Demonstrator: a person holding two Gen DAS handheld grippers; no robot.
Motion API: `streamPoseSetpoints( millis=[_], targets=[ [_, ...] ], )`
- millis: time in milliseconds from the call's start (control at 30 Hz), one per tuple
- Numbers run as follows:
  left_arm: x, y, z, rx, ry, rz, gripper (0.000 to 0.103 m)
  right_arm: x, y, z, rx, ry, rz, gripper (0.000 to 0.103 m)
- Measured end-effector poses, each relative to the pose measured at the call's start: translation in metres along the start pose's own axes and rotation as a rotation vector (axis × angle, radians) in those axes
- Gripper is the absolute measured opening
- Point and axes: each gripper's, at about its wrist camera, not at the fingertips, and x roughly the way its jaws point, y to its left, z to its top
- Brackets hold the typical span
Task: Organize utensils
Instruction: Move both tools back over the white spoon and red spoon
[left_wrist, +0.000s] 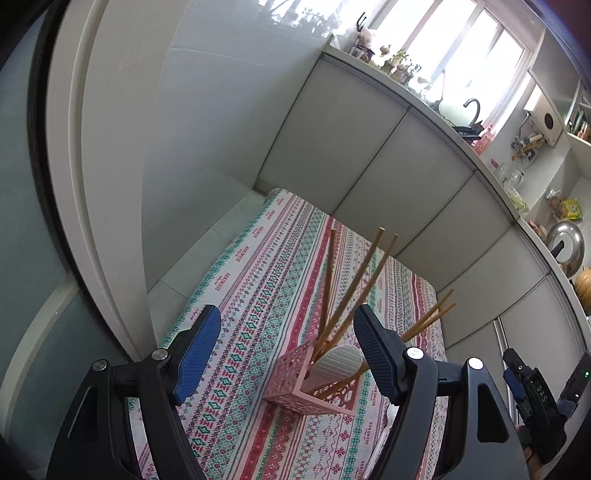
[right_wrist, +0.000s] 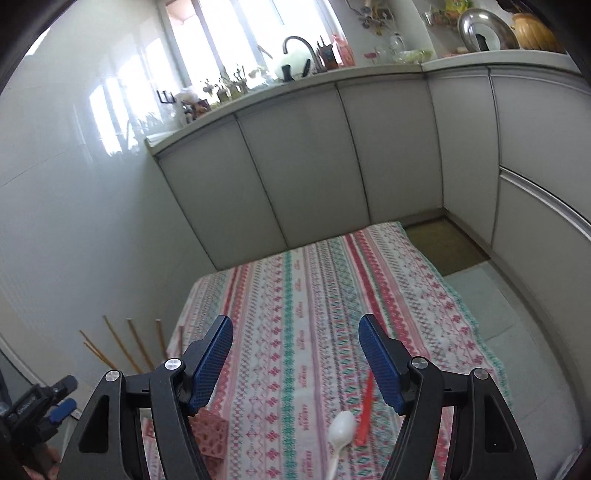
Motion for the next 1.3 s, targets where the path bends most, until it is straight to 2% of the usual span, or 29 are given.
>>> streamPoseSetpoints(
  millis=[67,200,367,533,633,700,800,1000,1200,1300],
  targets=[
    [-0.003,-0.008,-0.003,0.018,0.004,-0.002,0.077,0.002,-0.019,0.004,0.016,0.032,-0.025,0.072],
    [-0.009,-0.025,-0.008,0.056,0.017,-0.006,0.077,0.001,-0.042,0.008,0.040,0.080,-0.017,0.072],
    [-0.012,-0.055,-0.021,0.161,0.008,0.069,0.077,-0.004,-0.054,0.013,0.055,0.103,-0.014,0.072],
    [-0.017,-0.089,-0.039,0.273,-0.009,0.107,0.077,-0.007,-0.062,0.014,0.036,0.126,-0.025,0.072],
    [-0.019,-0.107,-0.048,0.332,-0.006,0.117,0.077,-0.012,-0.065,0.014,0.024,0.116,-0.027,0.078],
    [-0.020,-0.117,-0.055,0.356,-0.004,0.113,0.077,-0.017,-0.068,0.018,0.012,0.096,-0.028,0.084],
    [-0.024,-0.134,-0.065,0.393,-0.010,0.098,0.077,-0.024,-0.073,0.022,-0.002,0.078,-0.049,0.086],
    [-0.022,-0.157,-0.085,0.468,0.020,0.061,0.081,-0.022,-0.084,0.019,-0.009,0.109,-0.070,0.087],
    [-0.016,-0.180,-0.109,0.564,0.043,0.002,0.094,-0.018,-0.096,0.018,0.015,0.125,-0.074,0.087],
    [0.001,-0.186,-0.121,0.583,0.100,-0.001,0.096,-0.014,-0.100,0.016,0.013,0.136,-0.094,0.087]
  ],
)
